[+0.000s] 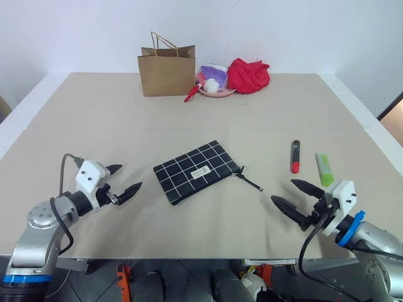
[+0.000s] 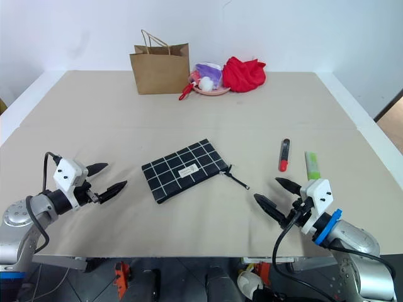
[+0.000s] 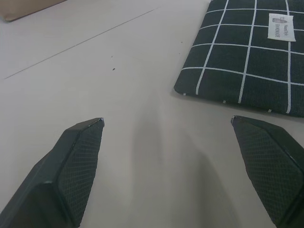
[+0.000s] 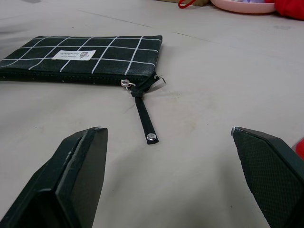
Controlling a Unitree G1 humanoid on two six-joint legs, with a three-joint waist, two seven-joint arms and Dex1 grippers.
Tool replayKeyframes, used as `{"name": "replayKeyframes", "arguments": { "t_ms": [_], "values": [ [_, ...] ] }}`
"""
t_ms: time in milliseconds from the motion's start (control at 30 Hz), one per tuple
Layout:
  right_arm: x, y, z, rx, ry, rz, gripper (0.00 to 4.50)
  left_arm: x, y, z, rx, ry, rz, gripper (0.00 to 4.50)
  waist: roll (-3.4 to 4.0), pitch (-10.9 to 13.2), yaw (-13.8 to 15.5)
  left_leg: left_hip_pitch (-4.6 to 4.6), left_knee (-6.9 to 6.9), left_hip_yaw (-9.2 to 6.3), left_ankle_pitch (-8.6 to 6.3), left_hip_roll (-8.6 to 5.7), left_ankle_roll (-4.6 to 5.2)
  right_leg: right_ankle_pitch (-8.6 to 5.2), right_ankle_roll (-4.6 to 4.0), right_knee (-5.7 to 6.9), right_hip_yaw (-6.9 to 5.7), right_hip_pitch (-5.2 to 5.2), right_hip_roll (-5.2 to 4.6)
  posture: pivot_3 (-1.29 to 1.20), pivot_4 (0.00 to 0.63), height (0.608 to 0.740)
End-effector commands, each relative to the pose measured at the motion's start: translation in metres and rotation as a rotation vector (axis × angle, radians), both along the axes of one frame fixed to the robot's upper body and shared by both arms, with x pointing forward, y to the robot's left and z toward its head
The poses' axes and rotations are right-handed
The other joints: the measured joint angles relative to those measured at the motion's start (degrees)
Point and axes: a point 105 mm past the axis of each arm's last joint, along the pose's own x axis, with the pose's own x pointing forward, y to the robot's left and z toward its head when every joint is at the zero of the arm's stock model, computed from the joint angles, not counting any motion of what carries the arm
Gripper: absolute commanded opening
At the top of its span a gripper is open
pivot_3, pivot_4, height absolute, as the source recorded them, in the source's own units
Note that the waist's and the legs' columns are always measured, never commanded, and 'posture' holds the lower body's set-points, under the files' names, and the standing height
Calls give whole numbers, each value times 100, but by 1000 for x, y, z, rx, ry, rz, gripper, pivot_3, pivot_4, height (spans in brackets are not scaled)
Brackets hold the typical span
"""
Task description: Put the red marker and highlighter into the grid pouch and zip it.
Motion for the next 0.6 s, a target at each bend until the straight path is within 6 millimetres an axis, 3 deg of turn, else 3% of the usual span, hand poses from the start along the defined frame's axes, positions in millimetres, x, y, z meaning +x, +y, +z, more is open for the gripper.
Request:
{"name": "replayKeyframes", "arguments": {
  "t_ms": [33,600],
  "values": [
    [1,-2,10,-2,-50,2,4500,0,-1,10,27,-41,-31,4432,0,0,0,0,0,0,0,0,0,0,0,0,0,0,0,0,150,740],
    [7,0,7,-10,-61,-7,4500,-8,-31,16,-4,-63,-182,4432,0,0,2,0,1,0,0,0,0,1,1,0,0,3,0,0,150,740]
  ]
}}
